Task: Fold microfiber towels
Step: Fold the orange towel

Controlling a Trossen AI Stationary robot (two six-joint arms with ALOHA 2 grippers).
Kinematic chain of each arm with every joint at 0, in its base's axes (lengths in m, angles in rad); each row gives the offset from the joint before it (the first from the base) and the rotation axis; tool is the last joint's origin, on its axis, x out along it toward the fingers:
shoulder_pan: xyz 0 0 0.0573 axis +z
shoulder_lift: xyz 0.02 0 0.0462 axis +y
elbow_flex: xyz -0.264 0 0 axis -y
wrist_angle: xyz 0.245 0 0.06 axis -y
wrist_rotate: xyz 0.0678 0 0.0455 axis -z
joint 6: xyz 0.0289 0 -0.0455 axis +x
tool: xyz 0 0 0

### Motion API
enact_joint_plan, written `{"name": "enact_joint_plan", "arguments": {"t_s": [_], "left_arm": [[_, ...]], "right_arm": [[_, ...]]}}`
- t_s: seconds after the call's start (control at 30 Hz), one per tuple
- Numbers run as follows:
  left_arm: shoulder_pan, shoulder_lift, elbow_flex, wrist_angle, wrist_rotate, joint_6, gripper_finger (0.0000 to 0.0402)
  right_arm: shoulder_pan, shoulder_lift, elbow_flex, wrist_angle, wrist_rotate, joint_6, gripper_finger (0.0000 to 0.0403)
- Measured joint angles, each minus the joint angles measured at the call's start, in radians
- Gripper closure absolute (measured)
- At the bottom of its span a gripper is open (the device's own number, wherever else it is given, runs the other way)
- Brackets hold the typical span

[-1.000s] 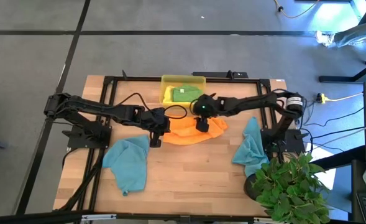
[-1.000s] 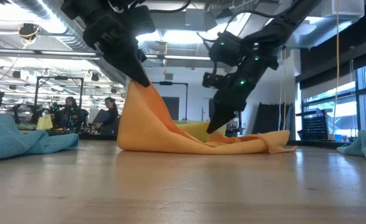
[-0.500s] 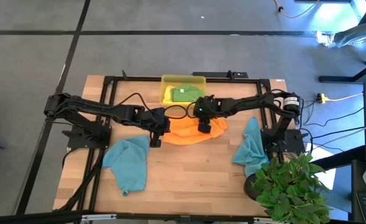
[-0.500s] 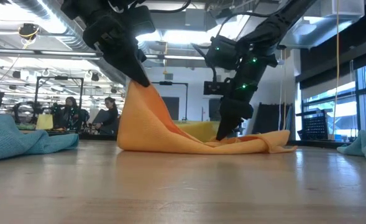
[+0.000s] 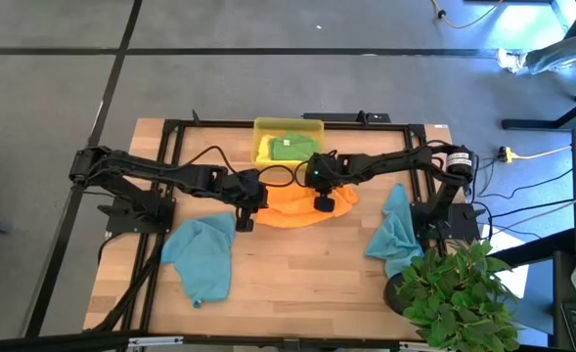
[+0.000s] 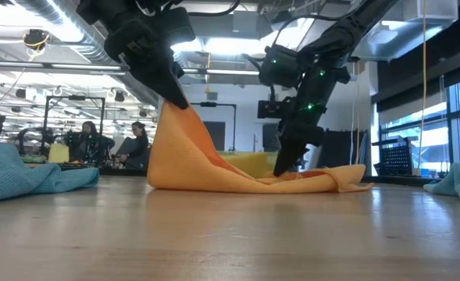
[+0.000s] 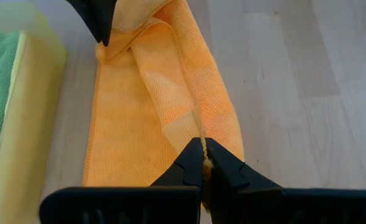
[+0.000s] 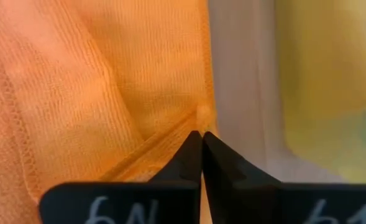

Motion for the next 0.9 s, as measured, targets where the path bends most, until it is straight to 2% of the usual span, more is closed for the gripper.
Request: {"name": "enact_joint_plan", "arguments": {"t_s": [0.17,0.33,0.43,0.67,0.9], "left_arm": [[-0.001,-0.013,0.000,-0.004,-0.009,0.025,0.0402],[-0.002,-0.068,0.005,-0.017,-0.037,0.034,0.0402],[-0.004,-0.131,0.005,-0.023,-0.074,0.040,0.0402],[0.007,-0.317,0.006,0.016,-0.214,0.119,0.0402],[0.073,-0.501,0.016,0.076,-0.296,0.239,0.0402]], "right_arm": [[0.020,-0.082,0.000,-0.038,0.037,-0.001,0.0399],[0.048,-0.239,-0.002,-0.079,0.078,-0.001,0.0401],[0.061,-0.333,-0.002,-0.084,0.087,-0.001,0.0401],[0.064,-0.469,-0.003,-0.096,0.240,-0.068,0.0402],[0.033,-0.596,-0.003,-0.042,0.276,-0.133,0.0402]]}}
